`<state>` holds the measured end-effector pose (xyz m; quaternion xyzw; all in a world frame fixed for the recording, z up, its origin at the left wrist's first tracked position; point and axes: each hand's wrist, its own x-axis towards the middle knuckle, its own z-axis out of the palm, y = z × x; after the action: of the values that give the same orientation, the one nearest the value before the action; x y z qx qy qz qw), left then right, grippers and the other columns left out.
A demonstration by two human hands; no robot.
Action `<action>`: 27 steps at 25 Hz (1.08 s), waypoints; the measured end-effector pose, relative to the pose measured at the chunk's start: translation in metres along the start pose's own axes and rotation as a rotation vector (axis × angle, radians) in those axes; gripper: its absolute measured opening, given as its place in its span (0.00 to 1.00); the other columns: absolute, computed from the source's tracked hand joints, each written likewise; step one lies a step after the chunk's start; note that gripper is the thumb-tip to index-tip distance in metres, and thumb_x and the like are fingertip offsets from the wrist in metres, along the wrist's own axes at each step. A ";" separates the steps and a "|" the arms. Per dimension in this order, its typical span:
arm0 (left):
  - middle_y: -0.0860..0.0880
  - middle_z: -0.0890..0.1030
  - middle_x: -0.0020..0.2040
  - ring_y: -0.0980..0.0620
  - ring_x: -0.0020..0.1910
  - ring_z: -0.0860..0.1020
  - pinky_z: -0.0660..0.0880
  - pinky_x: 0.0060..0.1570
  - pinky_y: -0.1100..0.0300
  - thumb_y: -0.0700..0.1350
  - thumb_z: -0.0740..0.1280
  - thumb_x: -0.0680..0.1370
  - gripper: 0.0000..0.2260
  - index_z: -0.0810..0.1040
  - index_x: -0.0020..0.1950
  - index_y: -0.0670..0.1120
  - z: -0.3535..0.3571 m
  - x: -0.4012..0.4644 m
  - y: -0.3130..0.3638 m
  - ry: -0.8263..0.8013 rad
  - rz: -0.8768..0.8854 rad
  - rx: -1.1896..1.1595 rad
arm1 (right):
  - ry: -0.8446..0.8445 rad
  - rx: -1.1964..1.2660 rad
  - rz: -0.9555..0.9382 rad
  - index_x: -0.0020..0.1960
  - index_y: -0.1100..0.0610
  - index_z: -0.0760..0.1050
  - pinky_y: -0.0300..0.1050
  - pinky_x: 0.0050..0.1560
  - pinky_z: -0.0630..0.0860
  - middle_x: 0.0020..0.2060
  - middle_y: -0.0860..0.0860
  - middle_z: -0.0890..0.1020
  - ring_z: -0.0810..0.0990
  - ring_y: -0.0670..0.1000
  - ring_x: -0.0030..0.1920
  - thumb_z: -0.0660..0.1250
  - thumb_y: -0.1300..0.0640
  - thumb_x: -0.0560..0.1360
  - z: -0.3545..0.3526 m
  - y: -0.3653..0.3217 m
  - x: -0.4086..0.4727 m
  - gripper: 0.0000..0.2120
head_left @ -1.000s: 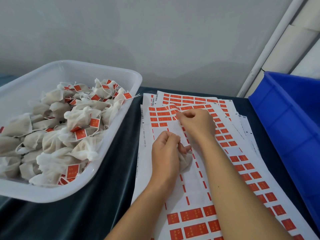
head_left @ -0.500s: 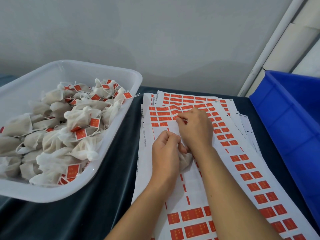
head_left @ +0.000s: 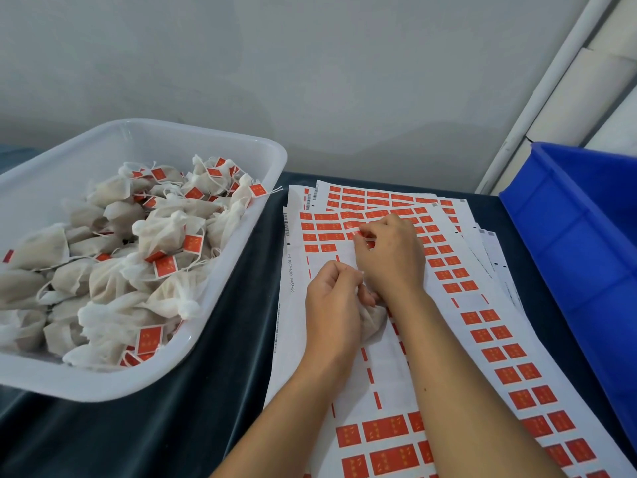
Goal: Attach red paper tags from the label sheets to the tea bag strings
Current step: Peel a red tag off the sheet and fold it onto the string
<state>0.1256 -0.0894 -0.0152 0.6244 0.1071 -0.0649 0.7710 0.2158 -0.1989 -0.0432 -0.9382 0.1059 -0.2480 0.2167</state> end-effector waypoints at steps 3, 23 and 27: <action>0.45 0.78 0.35 0.49 0.38 0.77 0.82 0.53 0.39 0.41 0.61 0.82 0.15 0.75 0.36 0.48 0.000 -0.001 0.001 -0.009 0.008 0.001 | -0.013 0.021 0.011 0.63 0.49 0.84 0.44 0.55 0.76 0.60 0.48 0.82 0.74 0.46 0.54 0.70 0.44 0.80 0.001 0.001 0.000 0.15; 0.45 0.78 0.36 0.46 0.40 0.77 0.81 0.53 0.31 0.46 0.63 0.75 0.08 0.75 0.36 0.49 0.000 -0.001 0.000 -0.014 0.008 -0.024 | -0.040 0.078 0.151 0.55 0.52 0.86 0.40 0.51 0.80 0.54 0.49 0.86 0.81 0.48 0.49 0.72 0.43 0.78 -0.004 -0.016 0.002 0.15; 0.45 0.78 0.36 0.47 0.40 0.77 0.80 0.52 0.32 0.46 0.62 0.76 0.08 0.75 0.37 0.48 0.000 0.000 -0.002 -0.005 0.015 -0.021 | -0.008 0.062 0.103 0.59 0.51 0.86 0.38 0.47 0.77 0.54 0.48 0.87 0.81 0.47 0.46 0.71 0.44 0.79 -0.006 -0.017 0.000 0.15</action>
<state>0.1251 -0.0899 -0.0167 0.6169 0.1013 -0.0597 0.7782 0.2143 -0.1857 -0.0310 -0.9254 0.1455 -0.2360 0.2583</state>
